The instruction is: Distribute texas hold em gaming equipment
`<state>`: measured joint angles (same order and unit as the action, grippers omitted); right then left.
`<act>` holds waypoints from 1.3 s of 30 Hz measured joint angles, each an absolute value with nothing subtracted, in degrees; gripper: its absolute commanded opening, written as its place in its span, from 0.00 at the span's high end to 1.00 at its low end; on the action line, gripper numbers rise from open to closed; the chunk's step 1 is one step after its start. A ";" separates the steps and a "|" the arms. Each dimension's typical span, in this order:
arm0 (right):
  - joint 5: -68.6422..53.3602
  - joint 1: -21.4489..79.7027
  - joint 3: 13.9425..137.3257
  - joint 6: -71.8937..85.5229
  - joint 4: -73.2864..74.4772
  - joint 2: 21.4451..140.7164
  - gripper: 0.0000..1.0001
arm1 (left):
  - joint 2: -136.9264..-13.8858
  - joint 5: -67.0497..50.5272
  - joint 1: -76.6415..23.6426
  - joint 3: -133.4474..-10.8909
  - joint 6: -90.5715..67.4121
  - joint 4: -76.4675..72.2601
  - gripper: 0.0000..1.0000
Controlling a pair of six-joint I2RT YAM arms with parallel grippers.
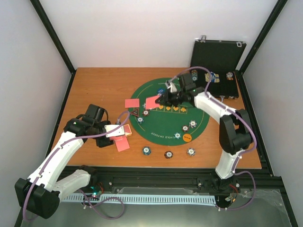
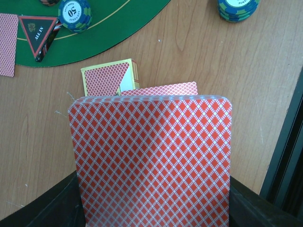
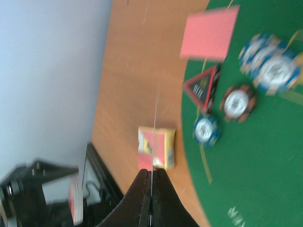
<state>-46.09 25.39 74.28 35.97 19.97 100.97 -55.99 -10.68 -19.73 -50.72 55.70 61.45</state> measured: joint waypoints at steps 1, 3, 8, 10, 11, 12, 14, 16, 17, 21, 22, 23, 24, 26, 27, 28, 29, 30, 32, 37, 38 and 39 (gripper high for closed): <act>-46.19 24.12 76.55 35.09 20.75 102.63 0.97 | -55.99 -10.68 -19.73 -50.74 55.70 61.45 0.68; -46.41 20.86 83.26 33.43 22.17 107.61 0.97 | -56.16 -10.68 -19.73 -50.74 55.68 61.45 0.68; -44.82 14.87 104.25 29.04 27.70 124.05 0.97 | -56.86 -10.76 -19.73 -51.03 55.61 61.47 0.68; -44.18 14.06 108.92 28.29 29.87 127.85 0.97 | -56.88 -10.83 -19.73 -51.29 55.57 61.47 0.68; -43.94 13.69 111.87 27.88 30.98 130.21 0.97 | -56.88 -10.87 -19.73 -51.37 55.57 61.49 0.68; -43.72 13.39 115.26 27.70 32.03 132.79 0.97 | -56.90 -10.92 -19.73 -51.53 55.55 61.47 0.68; -43.40 12.75 121.47 27.44 33.30 137.75 0.97 | -57.01 -10.90 -19.73 -51.86 55.53 61.52 0.68; -43.11 12.32 126.67 27.57 34.59 141.99 0.97 | -57.25 -10.87 -19.73 -52.12 55.53 61.52 0.68; -43.05 12.01 129.19 27.79 35.11 144.07 0.97 | -57.39 -10.87 -19.73 -52.14 55.53 61.49 0.68; -42.24 11.05 134.72 28.71 36.12 149.29 0.95 | -58.02 -10.90 -19.73 -52.14 55.44 61.52 0.68; -41.71 10.83 135.55 28.84 36.34 150.21 0.94 | -58.13 -10.90 -19.73 -52.14 55.29 61.52 0.68; -41.06 10.63 135.83 28.95 36.36 150.78 0.93 | -58.13 -10.90 -19.73 -52.14 55.27 61.52 0.68; -40.29 10.52 135.98 29.08 36.62 151.15 0.91 | -58.13 -10.90 -19.73 -52.14 55.24 61.52 0.68; -38.35 10.41 136.03 29.23 37.08 151.46 0.83 | -58.13 -10.90 -19.73 -52.14 55.24 61.52 0.68; -37.63 10.31 136.07 29.39 37.15 151.46 0.82 | -58.13 -10.90 -19.73 -52.14 55.24 61.52 0.68; -36.82 10.24 136.25 29.28 37.17 151.46 0.81 | -58.13 -10.90 -19.73 -52.14 55.22 61.52 0.68; -36.23 10.22 136.59 29.34 37.17 151.48 0.79 | -58.13 -10.90 -19.73 -52.14 55.22 61.52 0.68; -35.57 10.22 137.01 29.39 37.15 151.55 0.74 | -58.17 -10.90 -19.73 -52.14 55.20 61.52 0.68; -34.52 10.20 138.26 29.47 37.12 151.83 0.66 | -58.19 -10.90 -19.73 -52.14 55.20 61.52 0.68; -32.01 10.04 139.85 29.39 37.80 152.16 0.53 | -58.22 -10.90 -19.73 -52.14 55.16 61.52 0.68; -31.31 9.98 140.00 29.19 38.26 152.18 0.51 | -58.22 -10.90 -19.73 -52.14 55.16 61.52 0.68; -30.46 9.91 140.11 28.99 38.85 152.18 0.50 | -58.22 -10.90 -19.73 -52.14 55.16 61.52 0.68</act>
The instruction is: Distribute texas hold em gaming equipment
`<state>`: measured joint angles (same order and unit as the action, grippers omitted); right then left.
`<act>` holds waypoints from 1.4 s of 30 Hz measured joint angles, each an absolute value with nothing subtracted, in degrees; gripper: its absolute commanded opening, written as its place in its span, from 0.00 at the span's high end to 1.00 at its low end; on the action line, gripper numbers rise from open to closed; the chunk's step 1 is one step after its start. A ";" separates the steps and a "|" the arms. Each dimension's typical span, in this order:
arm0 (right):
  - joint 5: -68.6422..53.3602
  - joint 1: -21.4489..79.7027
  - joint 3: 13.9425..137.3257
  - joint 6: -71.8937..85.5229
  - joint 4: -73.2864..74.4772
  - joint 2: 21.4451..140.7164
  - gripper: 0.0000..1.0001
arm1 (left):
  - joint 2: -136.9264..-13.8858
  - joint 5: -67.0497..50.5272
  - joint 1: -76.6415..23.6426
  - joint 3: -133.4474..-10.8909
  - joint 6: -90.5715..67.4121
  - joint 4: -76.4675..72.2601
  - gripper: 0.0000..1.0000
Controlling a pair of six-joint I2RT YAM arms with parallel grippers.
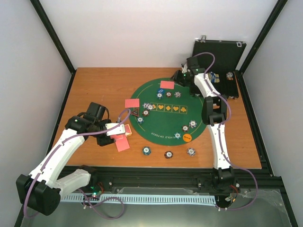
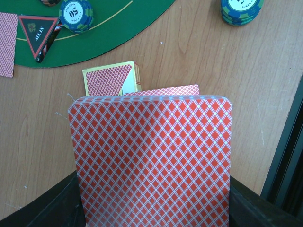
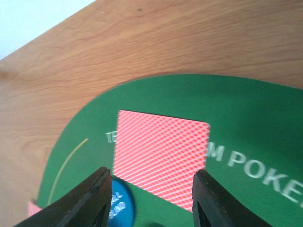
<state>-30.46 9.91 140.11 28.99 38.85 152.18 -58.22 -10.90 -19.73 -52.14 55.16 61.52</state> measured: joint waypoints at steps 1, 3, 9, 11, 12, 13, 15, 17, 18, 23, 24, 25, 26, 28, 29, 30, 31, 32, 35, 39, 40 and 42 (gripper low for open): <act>-29.69 9.85 140.22 28.75 39.40 152.18 0.48 | -58.22 -10.90 -19.73 -52.14 55.16 61.54 0.68; -27.81 9.65 140.22 28.10 41.10 152.16 0.47 | -58.22 -10.90 -19.73 -52.14 55.16 61.52 0.68; -23.29 9.17 133.32 26.13 45.23 146.50 0.36 | -57.95 -10.94 -19.73 -52.12 55.09 61.49 0.68; -23.40 9.32 125.40 25.76 44.42 140.05 0.31 | -57.71 -10.96 -19.73 -52.12 54.85 61.49 0.68; -23.70 9.47 120.64 25.71 43.42 136.00 0.29 | -57.60 -10.96 -19.73 -52.12 54.76 61.49 0.68; -24.21 9.78 115.44 25.76 42.04 131.37 0.27 | -57.54 -10.96 -19.73 -52.12 54.65 61.47 0.69; -25.36 11.07 105.36 26.24 38.50 121.91 0.25 | -57.45 -10.96 -19.73 -52.10 54.46 61.45 0.69; -26.94 13.72 95.57 27.31 33.76 112.55 0.22 | -57.45 -10.96 -19.73 -52.05 54.17 61.45 0.69; -27.83 15.40 91.37 28.23 31.97 108.47 0.22 | -57.45 -10.94 -19.73 -52.01 54.06 61.47 0.69; -32.64 27.55 68.05 33.65 20.67 90.52 0.22 | -56.60 -11.03 -19.73 -52.01 53.58 61.52 0.69; -33.10 29.30 65.21 34.70 19.14 88.95 0.22 | -56.42 -11.09 -19.73 -52.01 53.54 61.54 0.69; -33.63 31.99 61.21 36.34 17.30 86.96 0.22 | -56.25 -11.18 -19.73 -52.01 53.47 61.58 0.69; -33.93 33.89 58.65 37.74 15.97 85.76 0.22 | -56.16 -11.20 -19.73 -52.01 53.34 61.69 0.69; -34.50 37.36 54.11 40.51 12.88 83.50 0.22 | -56.10 -11.29 -19.73 -52.01 53.17 61.95 0.68; -34.65 38.87 52.45 41.71 11.73 82.48 0.22 | -56.07 -11.35 -19.73 -52.01 53.12 62.08 0.69; -34.76 40.40 51.03 43.05 10.48 81.43 0.22 | -56.03 -11.40 -19.73 -52.01 53.08 62.22 0.69; -34.81 41.56 50.19 44.05 9.43 80.66 0.22 | -55.94 -11.44 -19.73 -52.01 53.06 62.41 0.69; -34.87 42.81 49.52 45.19 7.97 79.99 0.23 | -55.83 -11.55 -19.73 -52.01 52.99 62.61 0.69; -35.05 45.60 49.12 47.97 3.36 79.72 0.24 | -55.37 -11.64 -19.73 -52.01 52.93 63.00 0.69; -35.51 48.66 49.82 51.13 -2.52 82.54 0.27 | -55.20 -11.64 -19.73 -52.01 52.93 63.16 0.69; -35.66 49.34 50.46 51.64 -3.60 83.88 0.27 | -55.20 -11.64 -19.73 -52.01 52.93 63.16 0.69; -35.90 50.70 52.10 52.62 -5.52 87.02 0.29 | -55.20 -11.64 -19.73 -52.01 52.93 63.22 0.69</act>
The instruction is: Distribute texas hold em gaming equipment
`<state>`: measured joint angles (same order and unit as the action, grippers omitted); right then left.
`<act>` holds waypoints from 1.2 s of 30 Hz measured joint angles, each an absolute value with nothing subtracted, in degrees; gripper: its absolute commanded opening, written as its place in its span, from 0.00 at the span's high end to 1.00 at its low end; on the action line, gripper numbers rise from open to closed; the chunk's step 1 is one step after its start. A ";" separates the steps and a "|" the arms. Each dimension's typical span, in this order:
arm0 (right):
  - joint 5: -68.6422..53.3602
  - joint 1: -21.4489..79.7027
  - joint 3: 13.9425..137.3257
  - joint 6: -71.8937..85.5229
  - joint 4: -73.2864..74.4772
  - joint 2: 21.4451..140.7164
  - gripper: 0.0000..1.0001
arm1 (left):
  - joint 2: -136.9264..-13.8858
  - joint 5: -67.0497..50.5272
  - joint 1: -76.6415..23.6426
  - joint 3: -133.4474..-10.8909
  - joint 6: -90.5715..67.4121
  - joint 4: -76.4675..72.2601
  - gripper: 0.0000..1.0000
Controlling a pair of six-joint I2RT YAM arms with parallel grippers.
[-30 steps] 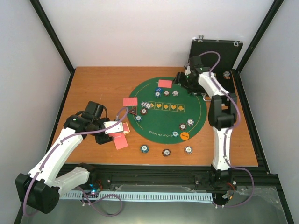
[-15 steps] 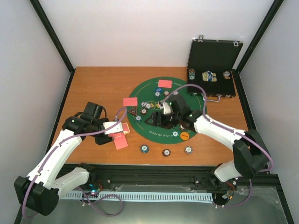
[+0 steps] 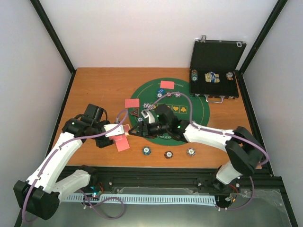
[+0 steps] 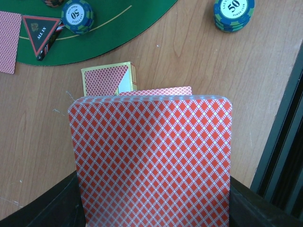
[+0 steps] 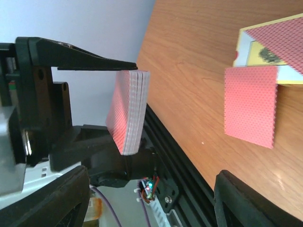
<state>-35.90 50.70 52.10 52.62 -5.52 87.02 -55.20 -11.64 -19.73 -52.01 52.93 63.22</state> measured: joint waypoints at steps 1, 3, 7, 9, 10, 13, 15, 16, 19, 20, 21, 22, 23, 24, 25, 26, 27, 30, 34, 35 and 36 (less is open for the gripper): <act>-36.10 51.35 52.97 53.08 -6.57 88.66 0.30 | -55.20 -11.64 -19.73 -52.01 52.93 63.29 0.69; -36.60 52.53 54.61 54.11 -8.58 91.77 0.31 | -55.18 -11.64 -19.73 -52.03 52.93 63.51 0.69; -37.36 53.84 56.25 55.79 -11.66 95.61 0.33 | -54.94 -11.64 -19.73 -52.03 52.93 63.90 0.69; -37.67 54.13 56.66 56.58 -12.84 96.57 0.35 | -54.87 -11.64 -19.73 -52.03 52.93 64.01 0.69; -37.87 54.26 56.93 56.95 -13.47 97.06 0.36 | -54.87 -11.64 -19.73 -52.03 52.93 64.01 0.69; -38.48 54.68 58.08 58.02 -15.14 98.59 0.39 | -54.87 -11.64 -19.73 -52.03 52.93 64.05 0.69; -38.79 55.00 59.11 58.65 -16.34 99.96 0.39 | -54.87 -11.68 -19.73 -52.03 52.93 64.10 0.69; -39.07 55.24 59.77 59.09 -16.64 100.73 0.39 | -54.87 -11.70 -19.73 -52.03 52.93 64.12 0.69; -39.90 55.94 61.45 59.77 -17.72 102.80 0.39 | -54.87 -11.75 -19.73 -52.03 52.93 64.14 0.69; -40.16 56.25 62.13 60.12 -18.22 103.70 0.39 | -54.87 -11.75 -19.73 -52.03 52.93 64.16 0.69; -40.42 56.45 62.61 60.47 -18.65 104.33 0.40 | -54.87 -11.77 -19.73 -52.05 52.93 64.18 0.69; -40.82 56.69 63.26 60.90 -19.29 105.27 0.40 | -54.87 -11.77 -19.73 -52.05 52.93 64.20 0.69; -41.10 56.93 63.75 61.10 -19.68 106.06 0.40 | -54.87 -11.77 -19.73 -52.12 52.93 64.31 0.69; -41.32 57.10 64.27 61.49 -20.12 106.83 0.41 | -54.87 -11.77 -19.73 -52.18 52.93 64.36 0.69; -41.43 57.25 64.66 61.84 -20.58 107.48 0.42 | -54.87 -11.77 -19.73 -52.27 52.93 64.40 0.69; -41.63 57.41 65.21 62.26 -20.95 108.29 0.44 | -54.87 -11.77 -19.73 -52.36 52.93 64.40 0.69; -41.71 57.47 65.54 62.43 -21.23 108.84 0.45 | -54.87 -11.77 -19.73 -52.45 52.93 64.42 0.69; -42.15 57.58 66.61 63.29 -21.50 110.39 0.47 | -54.87 -11.75 -19.73 -52.69 52.93 64.45 0.69; -42.30 57.49 66.94 63.68 -21.43 111.28 0.52 | -54.74 -11.75 -19.73 -52.69 52.93 64.53 0.69; -42.50 57.34 66.92 63.88 -21.63 111.42 0.54 | -54.72 -11.75 -19.73 -52.69 52.93 64.60 0.69; -42.72 57.19 66.87 64.03 -21.89 111.48 0.54 | -54.72 -11.77 -19.73 -52.69 52.93 64.62 0.69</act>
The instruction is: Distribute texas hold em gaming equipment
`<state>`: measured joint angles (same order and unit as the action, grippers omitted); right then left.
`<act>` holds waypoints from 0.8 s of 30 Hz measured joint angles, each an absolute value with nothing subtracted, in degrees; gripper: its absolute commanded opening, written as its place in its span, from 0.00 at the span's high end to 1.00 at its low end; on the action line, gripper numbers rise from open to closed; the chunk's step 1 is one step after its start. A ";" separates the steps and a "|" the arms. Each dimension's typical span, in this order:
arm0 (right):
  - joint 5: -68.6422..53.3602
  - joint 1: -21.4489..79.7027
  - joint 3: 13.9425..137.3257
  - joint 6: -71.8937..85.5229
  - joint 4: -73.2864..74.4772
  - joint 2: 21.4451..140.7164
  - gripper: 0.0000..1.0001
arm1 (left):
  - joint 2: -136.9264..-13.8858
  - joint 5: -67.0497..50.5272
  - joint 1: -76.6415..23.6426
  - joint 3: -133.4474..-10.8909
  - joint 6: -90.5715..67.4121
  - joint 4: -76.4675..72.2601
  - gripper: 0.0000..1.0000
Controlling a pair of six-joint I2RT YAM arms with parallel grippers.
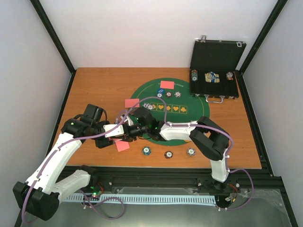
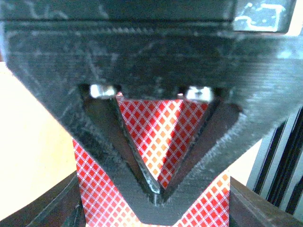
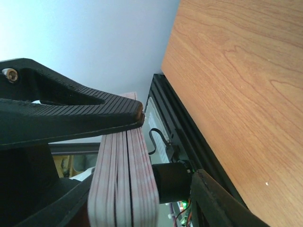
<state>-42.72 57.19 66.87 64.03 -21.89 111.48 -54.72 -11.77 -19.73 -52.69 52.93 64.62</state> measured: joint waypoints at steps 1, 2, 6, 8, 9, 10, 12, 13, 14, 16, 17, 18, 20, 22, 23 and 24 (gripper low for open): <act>-42.92 57.06 66.46 64.40 -22.57 111.48 0.55 | -54.72 -11.81 -19.73 -52.69 52.93 64.62 0.69; -43.24 56.84 65.98 64.60 -23.24 111.48 0.55 | -54.72 -11.88 -19.73 -52.69 52.93 64.60 0.69; -43.99 56.38 64.55 64.58 -24.67 110.96 0.56 | -54.72 -12.27 -19.73 -52.69 52.93 64.58 0.69; -43.88 56.14 63.72 64.20 -24.34 109.95 0.58 | -54.68 -12.49 -19.73 -52.69 52.93 64.58 0.69; -43.81 55.96 63.24 64.07 -24.21 109.45 0.59 | -54.63 -12.58 -19.75 -52.69 52.93 64.58 0.69; -43.75 55.81 62.85 63.90 -24.10 108.99 0.59 | -54.63 -12.62 -19.75 -52.69 52.93 64.60 0.69; -43.57 55.27 61.69 63.64 -23.79 107.87 0.59 | -54.63 -12.32 -19.73 -52.69 52.93 65.10 0.69; -43.57 54.96 61.17 63.51 -23.66 107.44 0.60 | -54.63 -12.21 -19.73 -52.69 52.93 65.28 0.69; -43.62 54.70 60.62 63.37 -23.66 106.98 0.60 | -54.63 -12.21 -19.75 -52.69 52.93 65.25 0.69; -43.57 54.41 59.75 63.07 -23.35 106.06 0.60 | -54.63 -12.19 -19.79 -52.69 52.95 65.36 0.69; -43.55 54.28 59.42 62.87 -23.09 105.67 0.60 | -54.63 -12.16 -19.77 -52.69 52.95 65.67 0.69; -43.53 54.06 59.09 62.72 -22.76 105.30 0.60 | -54.63 -12.03 -19.77 -52.69 52.95 65.82 0.69; -43.55 53.71 58.74 62.35 -22.31 104.86 0.60 | -54.63 -11.88 -19.77 -52.69 52.95 65.93 0.69; -43.53 53.60 58.74 61.95 -21.85 104.68 0.61 | -54.63 -11.77 -19.77 -52.69 52.95 65.95 0.69; -43.53 53.60 58.74 61.84 -21.63 104.57 0.61 | -54.63 -11.77 -19.77 -52.69 52.95 66.02 0.69; -43.53 53.60 58.74 61.71 -21.39 104.47 0.62 | -54.63 -11.75 -19.77 -52.69 52.95 66.06 0.69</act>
